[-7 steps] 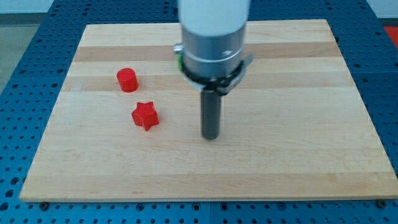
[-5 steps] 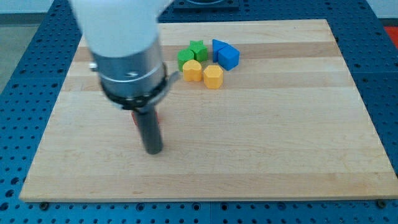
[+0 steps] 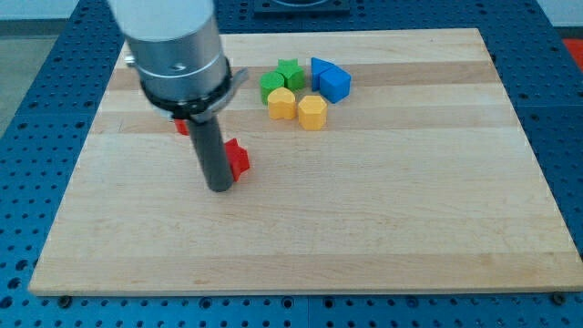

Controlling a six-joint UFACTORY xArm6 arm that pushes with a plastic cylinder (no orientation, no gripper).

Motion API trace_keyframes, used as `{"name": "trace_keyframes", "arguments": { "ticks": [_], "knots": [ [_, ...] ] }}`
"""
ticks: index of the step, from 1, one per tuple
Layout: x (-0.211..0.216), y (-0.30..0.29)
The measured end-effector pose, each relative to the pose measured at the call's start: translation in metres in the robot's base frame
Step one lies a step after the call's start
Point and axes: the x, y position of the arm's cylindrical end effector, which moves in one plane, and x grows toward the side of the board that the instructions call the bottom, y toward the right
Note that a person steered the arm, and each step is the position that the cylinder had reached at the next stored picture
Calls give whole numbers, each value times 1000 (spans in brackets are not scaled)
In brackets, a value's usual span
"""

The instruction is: Slide the red star closer to the yellow hexagon

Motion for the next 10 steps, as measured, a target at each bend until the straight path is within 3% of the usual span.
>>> {"name": "trace_keyframes", "arguments": {
  "ticks": [2,5,10],
  "knots": [
    [-16,4],
    [-30,-39],
    [-47,42]
  ]
}}
